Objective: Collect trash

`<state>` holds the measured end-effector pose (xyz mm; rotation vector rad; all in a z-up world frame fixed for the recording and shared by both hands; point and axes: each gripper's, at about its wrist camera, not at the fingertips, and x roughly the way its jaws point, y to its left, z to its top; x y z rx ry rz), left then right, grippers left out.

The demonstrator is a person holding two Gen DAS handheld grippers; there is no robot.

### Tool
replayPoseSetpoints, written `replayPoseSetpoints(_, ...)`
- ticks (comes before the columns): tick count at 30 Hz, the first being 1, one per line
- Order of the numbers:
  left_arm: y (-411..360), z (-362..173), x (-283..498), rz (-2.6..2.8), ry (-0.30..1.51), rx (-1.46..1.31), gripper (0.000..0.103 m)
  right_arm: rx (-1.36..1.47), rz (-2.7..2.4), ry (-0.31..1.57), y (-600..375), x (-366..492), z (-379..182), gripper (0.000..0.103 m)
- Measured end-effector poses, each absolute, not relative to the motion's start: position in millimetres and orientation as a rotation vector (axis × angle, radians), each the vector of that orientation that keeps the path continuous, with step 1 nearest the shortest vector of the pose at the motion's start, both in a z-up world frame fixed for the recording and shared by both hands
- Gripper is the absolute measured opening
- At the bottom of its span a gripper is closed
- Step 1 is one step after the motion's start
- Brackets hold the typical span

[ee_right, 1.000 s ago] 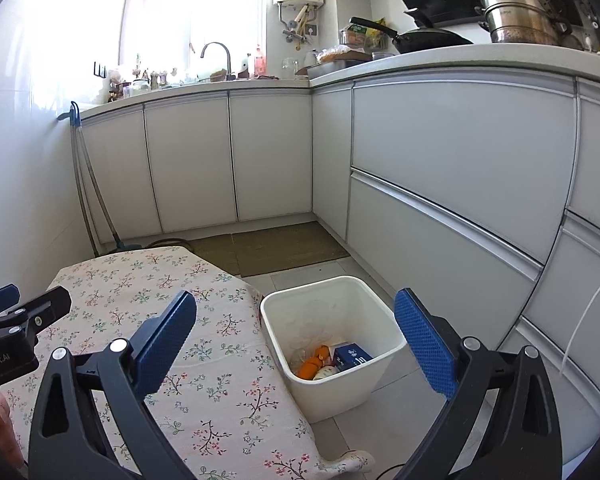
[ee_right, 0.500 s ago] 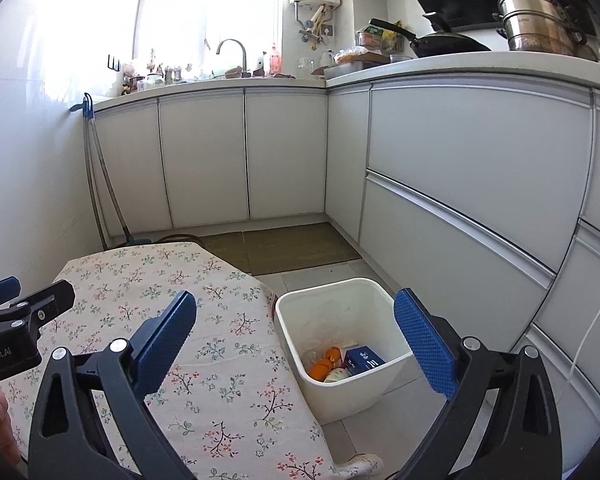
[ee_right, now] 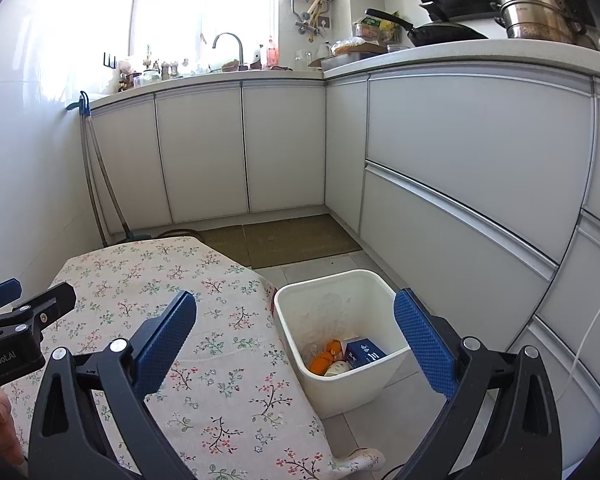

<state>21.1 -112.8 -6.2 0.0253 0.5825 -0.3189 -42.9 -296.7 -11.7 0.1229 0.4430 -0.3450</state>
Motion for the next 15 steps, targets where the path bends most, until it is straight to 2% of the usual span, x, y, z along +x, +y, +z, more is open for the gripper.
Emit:
replayPoseSetpoints(4,-114.8,-6.8,21.0,-0.321,0.581,0.031,0.093,0.125,-0.349,0.448,-298.8,-43.2,-11.8,0.096)
replayPoseSetpoints(9,-120.0,-8.7,19.7,-0.333,0.577,0.055,0.079,0.129,-0.351,0.45,-300.1,-43.5,-11.9,0.096)
replayPoseSetpoints(15,-122.9,-9.9,17.1,-0.36,0.57,0.062,0.076,0.131,-0.355,0.459,-300.5,-41.9,-12.6,0.096)
